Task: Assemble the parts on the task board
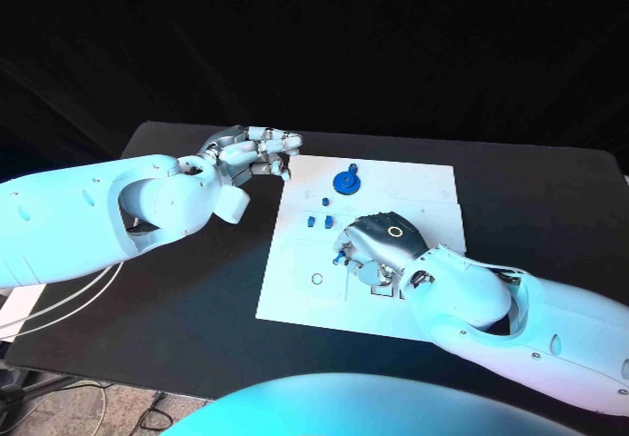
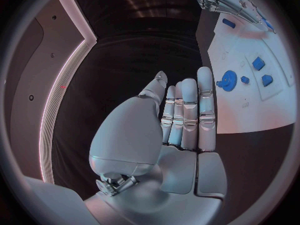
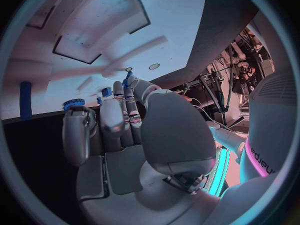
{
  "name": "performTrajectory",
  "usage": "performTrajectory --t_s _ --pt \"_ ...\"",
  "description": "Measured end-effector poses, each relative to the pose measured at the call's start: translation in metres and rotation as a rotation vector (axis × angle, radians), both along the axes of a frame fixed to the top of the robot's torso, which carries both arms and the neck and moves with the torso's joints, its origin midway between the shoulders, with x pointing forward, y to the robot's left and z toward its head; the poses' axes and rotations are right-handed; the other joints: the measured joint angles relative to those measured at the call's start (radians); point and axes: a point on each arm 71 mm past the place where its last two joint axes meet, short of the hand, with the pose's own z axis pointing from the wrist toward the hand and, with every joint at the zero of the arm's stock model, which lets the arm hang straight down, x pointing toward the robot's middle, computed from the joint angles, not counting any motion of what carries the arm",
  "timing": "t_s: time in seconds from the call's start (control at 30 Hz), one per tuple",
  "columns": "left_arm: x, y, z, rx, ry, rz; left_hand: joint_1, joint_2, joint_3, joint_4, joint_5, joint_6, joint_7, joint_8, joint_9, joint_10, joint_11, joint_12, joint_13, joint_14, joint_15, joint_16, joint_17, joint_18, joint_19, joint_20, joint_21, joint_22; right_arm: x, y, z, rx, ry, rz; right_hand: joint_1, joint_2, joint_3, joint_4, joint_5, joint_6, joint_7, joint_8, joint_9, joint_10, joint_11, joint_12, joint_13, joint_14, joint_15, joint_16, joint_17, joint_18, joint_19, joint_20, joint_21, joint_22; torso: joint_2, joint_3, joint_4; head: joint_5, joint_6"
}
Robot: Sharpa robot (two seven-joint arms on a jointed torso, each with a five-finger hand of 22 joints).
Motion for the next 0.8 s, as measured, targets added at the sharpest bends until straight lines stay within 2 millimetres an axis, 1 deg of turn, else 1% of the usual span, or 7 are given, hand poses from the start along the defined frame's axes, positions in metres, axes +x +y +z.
performTrajectory --t_s 0.33,0.8 --pt "0.0002 -0.0005 -0.0001 0.001 -0.001 -0.004 0.000 0.000 -0.002 -0.002 0.000 0.000 0.000 0.000 0.000 0.000 0.000 0.000 0.000 0.000 0.000 0.000 0.000 0.000 0.000 0.000 0.000 0.000 0.0002 0.0000 -0.0002 -0.035 -0.022 -0.011 0.000 0.000 0.000 0.000 0.000 0.000 0.000 0.000 0.000 0.000 0.000 0.000 0.000 0.000 0.000 0.000 -0.001 0.000 0.000 0.000 0.000 0.000 0.000 -0.0004 0.0005 0.000 0.000" --pt "0.0002 -0.0016 -0.0001 0.000 -0.002 -0.010 0.000 0.000 -0.003 -0.003 0.000 0.000 0.000 0.000 0.000 0.000 0.000 0.000 -0.001 0.000 0.000 0.000 0.000 0.000 0.000 0.000 0.000 0.000 -0.0004 0.0046 -0.0004 -0.056 -0.029 -0.006 0.000 0.000 0.000 0.000 0.000 0.000 0.000 0.000 0.000 0.000 0.000 0.000 0.000 0.000 0.000 0.000 -0.001 0.000 0.000 0.000 0.000 0.000 0.000 0.0006 0.0005 0.002 0.000"
